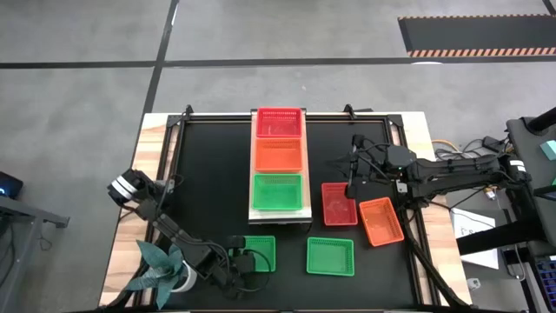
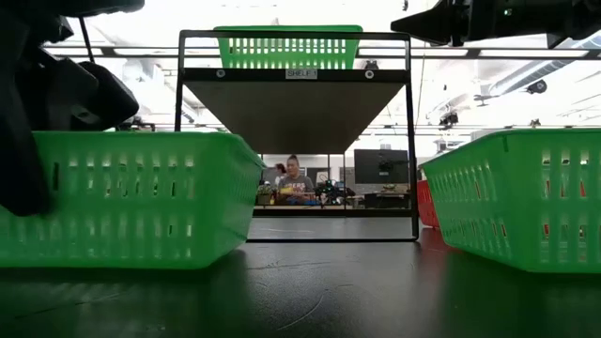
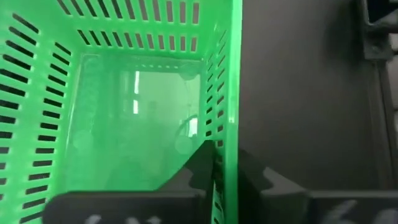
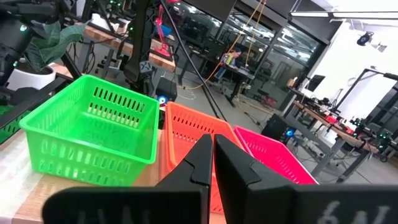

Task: Stack baskets on shelf by color
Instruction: Stack the left green bin on the green bin on the shelf

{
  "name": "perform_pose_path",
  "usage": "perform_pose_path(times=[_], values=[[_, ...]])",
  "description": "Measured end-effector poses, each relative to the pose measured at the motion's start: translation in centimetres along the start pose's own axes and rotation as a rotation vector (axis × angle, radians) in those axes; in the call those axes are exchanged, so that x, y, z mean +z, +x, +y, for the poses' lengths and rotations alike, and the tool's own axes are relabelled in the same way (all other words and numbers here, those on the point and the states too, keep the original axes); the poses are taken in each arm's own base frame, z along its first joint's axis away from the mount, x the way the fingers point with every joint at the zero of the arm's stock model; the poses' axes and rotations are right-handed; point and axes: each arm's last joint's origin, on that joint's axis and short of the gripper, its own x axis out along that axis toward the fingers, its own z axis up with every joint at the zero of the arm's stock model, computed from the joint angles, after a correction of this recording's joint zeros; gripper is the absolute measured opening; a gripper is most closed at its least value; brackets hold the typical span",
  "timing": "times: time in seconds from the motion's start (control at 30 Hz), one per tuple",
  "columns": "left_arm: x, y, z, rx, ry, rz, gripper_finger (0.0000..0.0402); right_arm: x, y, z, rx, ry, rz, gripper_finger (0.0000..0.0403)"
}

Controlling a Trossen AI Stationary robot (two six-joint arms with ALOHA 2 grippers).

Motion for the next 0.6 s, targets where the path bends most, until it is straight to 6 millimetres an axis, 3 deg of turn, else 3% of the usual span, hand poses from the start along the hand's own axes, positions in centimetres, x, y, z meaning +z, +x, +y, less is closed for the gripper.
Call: perform_pose_path(times=[0.3, 0.6], values=[[1.2, -2.3, -0.5, -0.108, 0.048, 0.037, 0.0001, 0.0, 0.0, 0.0, 0.000, 0.008, 0.002, 0.0009], [3.5, -8.5, -0.1, -0.248, -0.005, -0.111, 0.0000, 0.0, 0.0, 0.0, 0.001, 0.007, 0.004, 0.0009]])
